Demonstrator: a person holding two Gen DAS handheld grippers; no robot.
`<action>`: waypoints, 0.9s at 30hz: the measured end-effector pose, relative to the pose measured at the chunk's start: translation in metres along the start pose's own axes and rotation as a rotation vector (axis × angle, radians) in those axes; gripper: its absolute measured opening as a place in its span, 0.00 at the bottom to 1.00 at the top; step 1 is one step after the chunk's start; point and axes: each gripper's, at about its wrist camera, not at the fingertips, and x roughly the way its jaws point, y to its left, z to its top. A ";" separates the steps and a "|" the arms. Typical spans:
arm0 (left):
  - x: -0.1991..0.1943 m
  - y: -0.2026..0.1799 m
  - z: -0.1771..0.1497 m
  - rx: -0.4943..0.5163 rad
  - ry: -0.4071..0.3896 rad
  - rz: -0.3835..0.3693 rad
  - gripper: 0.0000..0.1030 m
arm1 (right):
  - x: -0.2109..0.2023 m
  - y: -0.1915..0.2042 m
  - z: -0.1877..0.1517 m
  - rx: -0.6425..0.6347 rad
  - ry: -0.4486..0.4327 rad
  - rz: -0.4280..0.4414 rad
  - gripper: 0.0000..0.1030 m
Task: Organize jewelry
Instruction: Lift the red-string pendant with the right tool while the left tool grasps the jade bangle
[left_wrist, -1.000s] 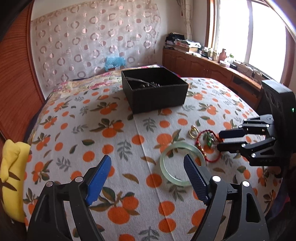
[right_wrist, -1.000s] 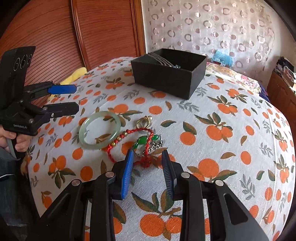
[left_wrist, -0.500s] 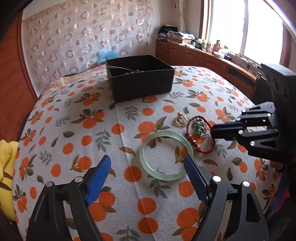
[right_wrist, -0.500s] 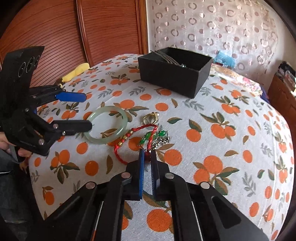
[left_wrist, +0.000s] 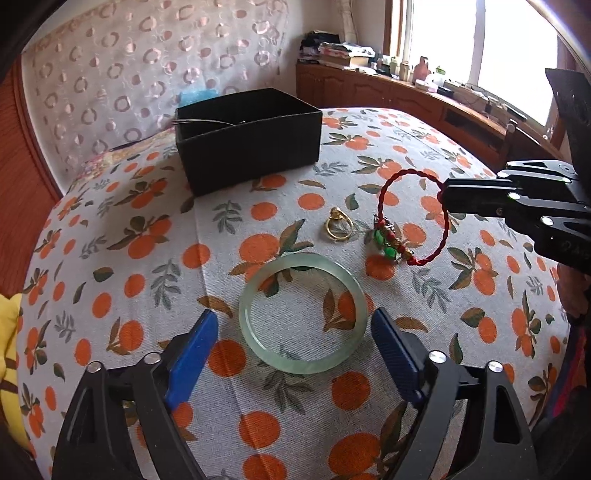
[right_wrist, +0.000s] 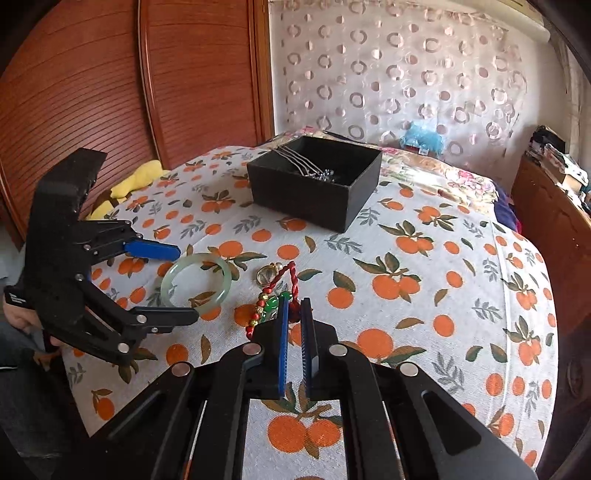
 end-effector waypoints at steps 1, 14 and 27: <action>0.001 -0.001 0.001 0.003 0.002 0.004 0.80 | -0.001 -0.001 -0.001 0.002 -0.002 0.001 0.07; 0.000 -0.004 0.001 -0.003 -0.017 0.008 0.72 | 0.000 -0.002 -0.006 0.015 0.004 0.013 0.07; -0.015 0.004 0.002 -0.043 -0.081 0.013 0.67 | 0.003 0.000 -0.005 0.018 -0.001 0.019 0.07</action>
